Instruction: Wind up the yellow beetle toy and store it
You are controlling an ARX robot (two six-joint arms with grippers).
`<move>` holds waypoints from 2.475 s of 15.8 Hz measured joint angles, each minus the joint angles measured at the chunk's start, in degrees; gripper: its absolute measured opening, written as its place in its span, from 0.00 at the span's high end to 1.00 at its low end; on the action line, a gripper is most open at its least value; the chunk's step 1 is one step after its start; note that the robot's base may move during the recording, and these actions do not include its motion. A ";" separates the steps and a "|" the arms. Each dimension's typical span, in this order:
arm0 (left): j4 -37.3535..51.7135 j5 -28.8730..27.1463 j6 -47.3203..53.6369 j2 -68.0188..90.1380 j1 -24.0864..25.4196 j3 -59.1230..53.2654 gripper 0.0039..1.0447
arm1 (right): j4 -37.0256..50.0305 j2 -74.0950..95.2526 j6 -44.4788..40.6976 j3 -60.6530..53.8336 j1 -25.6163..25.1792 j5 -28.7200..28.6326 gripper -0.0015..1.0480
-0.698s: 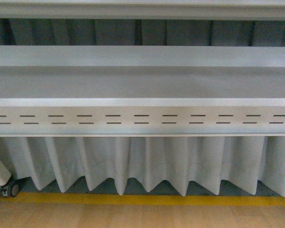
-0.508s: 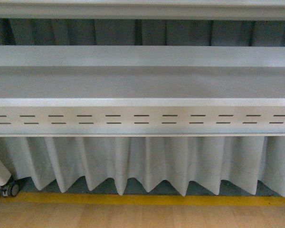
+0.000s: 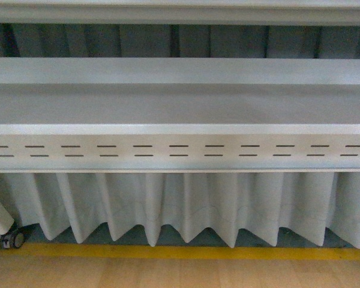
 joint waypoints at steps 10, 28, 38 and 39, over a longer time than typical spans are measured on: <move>0.00 0.00 0.00 0.00 0.00 0.00 0.06 | 0.00 0.00 0.00 0.00 0.00 0.00 0.06; 0.09 0.00 -0.04 0.00 0.00 0.00 0.06 | 0.04 0.00 0.02 0.00 0.00 -0.09 0.06; 0.11 0.00 0.00 0.02 0.00 0.00 0.06 | 0.09 0.00 0.00 0.00 0.00 0.00 0.06; 0.07 0.00 0.02 0.00 0.00 0.00 0.06 | 0.09 0.02 0.02 0.00 0.00 -0.02 0.06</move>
